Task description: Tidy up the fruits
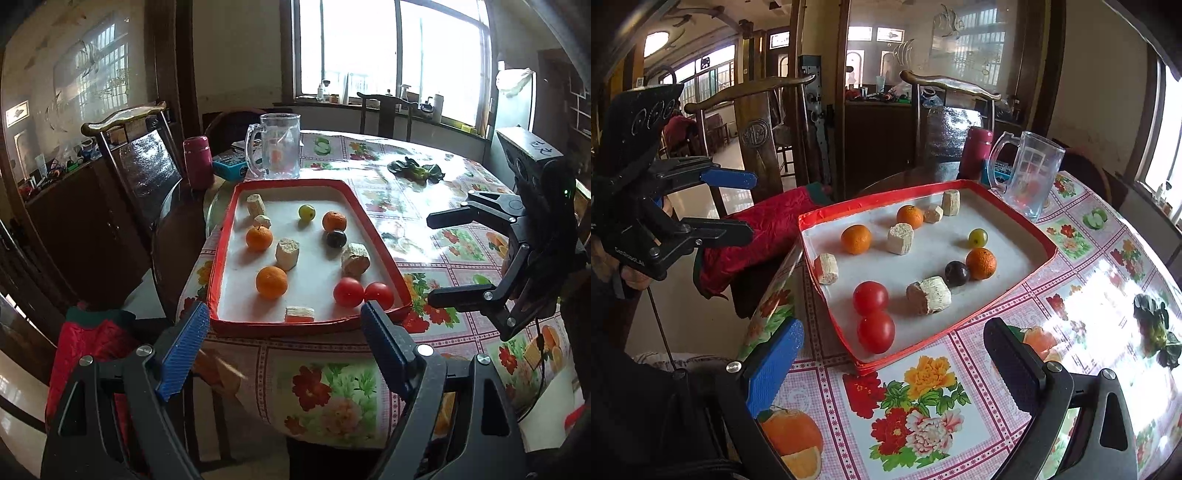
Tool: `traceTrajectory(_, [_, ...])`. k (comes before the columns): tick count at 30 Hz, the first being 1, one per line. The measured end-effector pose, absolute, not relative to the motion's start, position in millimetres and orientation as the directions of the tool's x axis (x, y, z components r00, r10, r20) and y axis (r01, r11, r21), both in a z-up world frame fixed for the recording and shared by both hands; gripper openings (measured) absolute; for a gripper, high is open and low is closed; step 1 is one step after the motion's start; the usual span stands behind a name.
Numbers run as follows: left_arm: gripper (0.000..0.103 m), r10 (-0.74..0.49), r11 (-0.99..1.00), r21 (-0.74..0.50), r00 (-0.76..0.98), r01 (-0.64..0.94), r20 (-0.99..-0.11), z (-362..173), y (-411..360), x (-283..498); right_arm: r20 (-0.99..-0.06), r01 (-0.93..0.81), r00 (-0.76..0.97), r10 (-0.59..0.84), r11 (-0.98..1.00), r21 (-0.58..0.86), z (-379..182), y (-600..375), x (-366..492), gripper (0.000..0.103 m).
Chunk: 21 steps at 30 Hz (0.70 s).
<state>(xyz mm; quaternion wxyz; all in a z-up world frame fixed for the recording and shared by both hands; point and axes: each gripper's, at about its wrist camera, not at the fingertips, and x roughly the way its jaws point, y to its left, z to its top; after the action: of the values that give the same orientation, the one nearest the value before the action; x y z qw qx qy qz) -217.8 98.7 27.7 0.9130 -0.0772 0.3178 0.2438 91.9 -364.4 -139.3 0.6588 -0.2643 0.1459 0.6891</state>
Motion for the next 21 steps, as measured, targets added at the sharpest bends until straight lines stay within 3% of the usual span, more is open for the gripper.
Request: traceTrajectory(21, [0.084, 0.414, 0.849, 0.017, 0.644, -0.529, -0.644, 24.1, 104.5, -217.5, -0.537, -0.985, 0.004, 0.844, -0.090, -0.149, -135.8, -366.0, 90.3, 0.099])
